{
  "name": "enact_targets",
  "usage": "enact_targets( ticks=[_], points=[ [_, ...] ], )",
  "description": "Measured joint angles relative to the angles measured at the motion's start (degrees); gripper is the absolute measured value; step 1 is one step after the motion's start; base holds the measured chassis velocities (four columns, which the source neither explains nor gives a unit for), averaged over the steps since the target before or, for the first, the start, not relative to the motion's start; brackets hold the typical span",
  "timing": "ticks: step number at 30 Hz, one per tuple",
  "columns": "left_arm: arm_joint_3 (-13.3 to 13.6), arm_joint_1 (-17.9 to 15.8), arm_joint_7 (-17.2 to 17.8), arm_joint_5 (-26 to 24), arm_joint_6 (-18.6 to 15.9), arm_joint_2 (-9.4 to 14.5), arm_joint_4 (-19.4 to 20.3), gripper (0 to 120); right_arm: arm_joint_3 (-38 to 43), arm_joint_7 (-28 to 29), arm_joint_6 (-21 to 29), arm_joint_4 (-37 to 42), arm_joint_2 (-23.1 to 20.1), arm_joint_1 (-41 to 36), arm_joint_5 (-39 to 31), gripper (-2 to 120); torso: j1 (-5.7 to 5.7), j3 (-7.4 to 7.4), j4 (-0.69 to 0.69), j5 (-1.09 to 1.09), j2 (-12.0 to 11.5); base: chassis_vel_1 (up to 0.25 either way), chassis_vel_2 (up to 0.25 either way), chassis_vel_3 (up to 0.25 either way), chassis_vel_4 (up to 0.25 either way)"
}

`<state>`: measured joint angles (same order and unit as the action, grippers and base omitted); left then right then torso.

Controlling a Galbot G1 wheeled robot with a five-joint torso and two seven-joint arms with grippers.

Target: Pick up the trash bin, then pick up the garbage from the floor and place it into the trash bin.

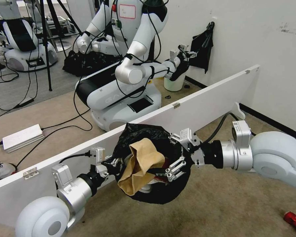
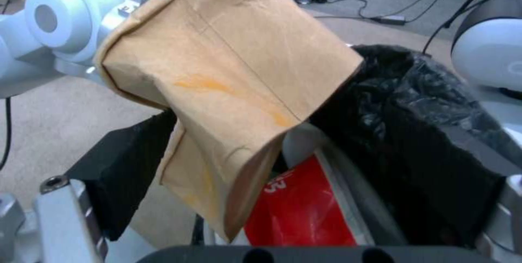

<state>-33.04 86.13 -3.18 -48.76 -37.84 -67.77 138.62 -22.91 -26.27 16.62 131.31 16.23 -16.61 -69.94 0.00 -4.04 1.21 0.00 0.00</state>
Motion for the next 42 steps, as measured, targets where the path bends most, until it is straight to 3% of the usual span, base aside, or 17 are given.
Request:
enact_targets(
  ticks=[17, 42],
  points=[
    [0.1, 2.7, 1.3, 0.1, -0.7, 0.3, -0.3, 0, 1.4, -0.2, -1.0, -0.5, -1.6, -1.6, 0.0, 98, 0.0, 0.0, 0.0, 0.0, 0.0, 0.0, 0.0, 0.0, 0.0],
    [-0.1, 4.2, 3.8, -2.4, -1.3, 0.3, 0.7, 0, 3.3, -0.3, -1.4, -0.6, -2.6, -3.7, 0.5, 98, 0.0, 0.0, 0.0, 0.0, 0.0, 0.0, 0.0, 0.0, 0.0]
  ],
)
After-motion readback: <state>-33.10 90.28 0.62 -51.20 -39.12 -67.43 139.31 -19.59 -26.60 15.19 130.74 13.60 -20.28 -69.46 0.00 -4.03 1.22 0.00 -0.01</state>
